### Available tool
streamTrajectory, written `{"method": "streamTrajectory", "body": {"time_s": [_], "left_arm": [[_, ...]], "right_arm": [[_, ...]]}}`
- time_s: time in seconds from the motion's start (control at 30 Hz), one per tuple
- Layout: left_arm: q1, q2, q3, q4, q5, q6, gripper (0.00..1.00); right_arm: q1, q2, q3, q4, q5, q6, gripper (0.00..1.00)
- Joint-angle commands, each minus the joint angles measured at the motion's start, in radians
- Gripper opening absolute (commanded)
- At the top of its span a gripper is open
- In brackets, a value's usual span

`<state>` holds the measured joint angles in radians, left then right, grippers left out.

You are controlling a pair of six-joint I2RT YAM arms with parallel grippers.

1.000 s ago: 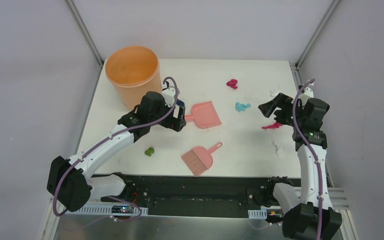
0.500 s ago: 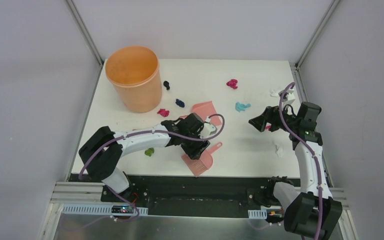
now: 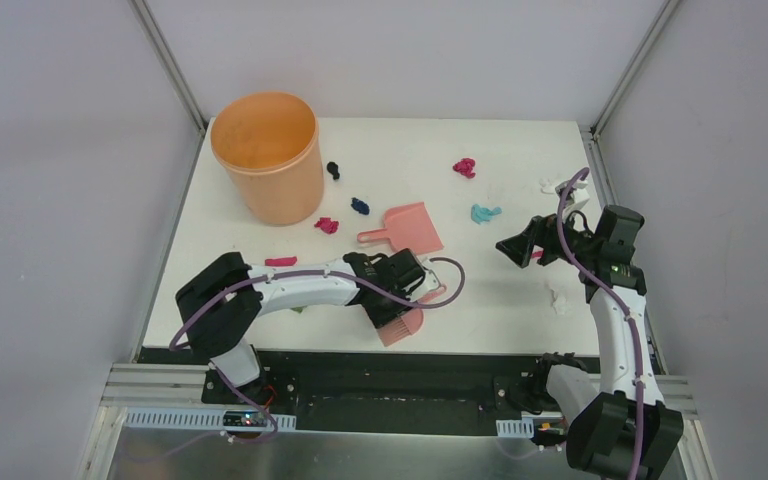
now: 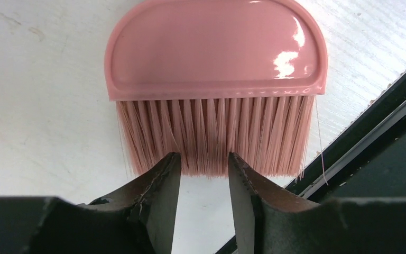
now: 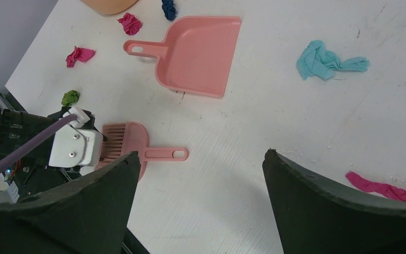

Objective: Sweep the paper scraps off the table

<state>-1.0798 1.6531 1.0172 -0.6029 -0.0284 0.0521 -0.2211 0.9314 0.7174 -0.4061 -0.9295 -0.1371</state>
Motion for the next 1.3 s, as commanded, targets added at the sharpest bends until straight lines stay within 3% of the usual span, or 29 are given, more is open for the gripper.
{"method": "streamTrajectory", "body": {"time_s": [0.0,0.27,0.4,0.7,1.27], "left_arm": [[0.038,-0.055,0.041,-0.005,-0.015,0.01,0.39],[0.243,-0.082,0.078,0.026,0.115,-0.016,0.4],[0.249,-0.052,0.093,-0.011,0.079,0.033,0.3],[0.259,0.006,0.107,0.011,0.202,0.031,0.33],[0.259,0.097,0.147,-0.02,0.255,0.01,0.35]], "right_arm": [[0.0,0.007,0.011,0.012,-0.033,-0.035,0.9],[0.0,0.016,0.013,0.004,-0.039,-0.044,0.9],[0.0,0.012,0.013,0.0,-0.036,-0.047,0.9],[0.0,0.014,0.023,-0.022,-0.038,-0.066,0.9],[0.001,0.014,0.033,-0.049,-0.05,-0.087,0.9]]}}
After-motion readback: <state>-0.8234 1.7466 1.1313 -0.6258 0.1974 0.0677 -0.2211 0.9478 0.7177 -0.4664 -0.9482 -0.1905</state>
